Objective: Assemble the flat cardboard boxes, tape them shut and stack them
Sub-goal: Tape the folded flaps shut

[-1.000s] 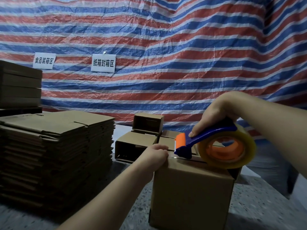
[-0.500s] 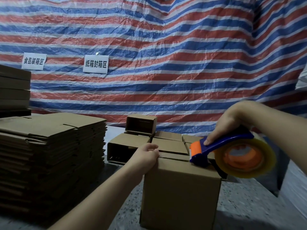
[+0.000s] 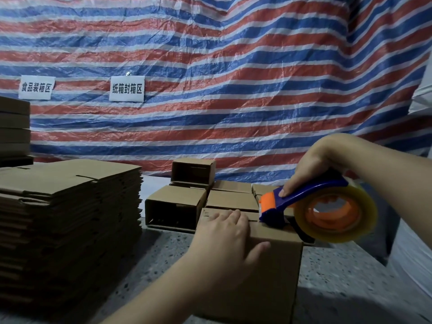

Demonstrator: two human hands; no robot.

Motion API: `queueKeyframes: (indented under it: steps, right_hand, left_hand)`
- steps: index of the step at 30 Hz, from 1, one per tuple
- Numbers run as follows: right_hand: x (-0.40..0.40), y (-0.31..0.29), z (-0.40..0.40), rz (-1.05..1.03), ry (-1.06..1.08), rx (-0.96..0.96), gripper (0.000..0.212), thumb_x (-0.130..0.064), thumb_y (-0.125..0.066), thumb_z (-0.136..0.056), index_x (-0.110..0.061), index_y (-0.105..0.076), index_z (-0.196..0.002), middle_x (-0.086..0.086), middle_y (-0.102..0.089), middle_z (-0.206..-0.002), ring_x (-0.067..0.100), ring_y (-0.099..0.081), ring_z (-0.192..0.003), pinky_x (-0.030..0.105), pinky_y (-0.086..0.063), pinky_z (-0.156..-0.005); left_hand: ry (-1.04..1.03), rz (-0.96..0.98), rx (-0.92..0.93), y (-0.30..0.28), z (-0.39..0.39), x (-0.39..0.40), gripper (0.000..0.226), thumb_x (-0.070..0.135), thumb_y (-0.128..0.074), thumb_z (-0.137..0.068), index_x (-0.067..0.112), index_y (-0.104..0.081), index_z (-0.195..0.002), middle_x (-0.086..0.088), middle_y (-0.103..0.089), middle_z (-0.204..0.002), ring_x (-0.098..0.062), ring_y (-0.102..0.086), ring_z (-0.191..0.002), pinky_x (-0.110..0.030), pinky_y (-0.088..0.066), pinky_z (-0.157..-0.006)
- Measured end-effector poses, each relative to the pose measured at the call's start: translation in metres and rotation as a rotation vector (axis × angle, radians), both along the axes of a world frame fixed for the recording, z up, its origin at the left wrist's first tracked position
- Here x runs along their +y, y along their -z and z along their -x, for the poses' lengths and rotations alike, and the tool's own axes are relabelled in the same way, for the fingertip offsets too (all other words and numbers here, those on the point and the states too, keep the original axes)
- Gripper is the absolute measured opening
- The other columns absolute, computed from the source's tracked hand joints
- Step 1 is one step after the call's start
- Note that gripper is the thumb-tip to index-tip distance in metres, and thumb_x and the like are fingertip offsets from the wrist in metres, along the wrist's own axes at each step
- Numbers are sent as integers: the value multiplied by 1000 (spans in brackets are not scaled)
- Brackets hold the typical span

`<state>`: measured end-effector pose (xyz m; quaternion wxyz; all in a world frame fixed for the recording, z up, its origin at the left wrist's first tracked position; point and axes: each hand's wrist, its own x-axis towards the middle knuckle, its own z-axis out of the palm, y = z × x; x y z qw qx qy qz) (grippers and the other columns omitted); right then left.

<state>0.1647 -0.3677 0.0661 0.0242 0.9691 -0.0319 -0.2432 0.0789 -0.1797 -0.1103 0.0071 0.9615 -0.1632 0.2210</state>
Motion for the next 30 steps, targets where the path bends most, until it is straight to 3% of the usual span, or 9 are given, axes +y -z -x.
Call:
queueKeyframes:
  steps: [7,9,13,15,19,20,22,24,30]
  right_hand:
    - [-30,-17,0,-50,47,-30,90,-69,-84,-46,-3,-72,-107,13,-74,-85,24,-73,-69,30,-58,-62]
    - [-39,-13,-1,-37,66,-20,96,-71,-84,-44,-3,-72,-111,13,-76,-90,24,-73,-73,31,-59,-65]
    - [-44,4,-6,2,51,-10,117,-77,-85,-26,-8,-71,-119,14,-76,-108,24,-73,-88,35,-58,-87]
    - [-47,8,-8,-18,51,-6,121,-79,-86,-23,-8,-70,-119,13,-76,-105,24,-73,-88,33,-58,-84]
    - [-51,11,-6,-65,65,26,113,-76,-86,-35,-7,-68,-123,12,-75,-104,23,-72,-90,33,-57,-85]
    - [-50,12,-6,-67,67,30,110,-75,-85,-39,-7,-67,-123,12,-75,-105,23,-72,-91,32,-57,-87]
    - [-49,12,-4,-68,66,27,106,-74,-83,-44,-7,-66,-124,13,-75,-110,23,-72,-90,32,-57,-89]
    - [-49,13,-3,-67,65,15,104,-75,-81,-46,-7,-66,-123,14,-74,-116,24,-73,-91,33,-57,-89]
    - [-55,15,-3,-97,58,-2,99,-72,-81,-47,-8,-67,-121,11,-77,-101,21,-75,-84,28,-60,-70]
  left_hand:
    - [12,25,-64,6,0,3,67,73,-22,-91,28,-45,-134,5,-53,-139,-14,-46,-129,-35,-31,-113]
    - [8,21,-66,6,-1,2,68,74,-19,-89,29,-45,-132,6,-53,-139,-13,-46,-128,-35,-30,-113]
    - [7,24,-39,6,-1,0,73,74,-19,-90,29,-34,-146,4,-44,-150,-15,-38,-138,-37,-23,-118]
    - [3,8,-5,5,-1,0,74,75,-20,-91,31,-26,-151,4,-40,-153,-16,-34,-140,-39,-21,-119]
    - [-48,-19,54,-10,-3,-10,70,81,-22,-87,31,-47,-130,3,-55,-131,-20,-48,-124,-42,-35,-107]
    - [-47,-7,59,-13,-6,-16,73,81,-23,-86,29,-49,-130,1,-53,-135,-22,-47,-127,-43,-35,-107]
    - [10,-5,59,-15,-10,-31,82,78,-25,-89,22,-35,-148,-3,-34,-156,-24,-30,-144,-43,-21,-117]
    - [75,0,87,-12,-12,-44,85,76,-27,-91,20,-21,-154,-4,-23,-162,-23,-20,-149,-41,-12,-119]
    - [64,-37,-26,1,-16,-50,75,74,-28,-92,19,-40,-142,-3,-49,-144,-21,-43,-133,-40,-32,-113]
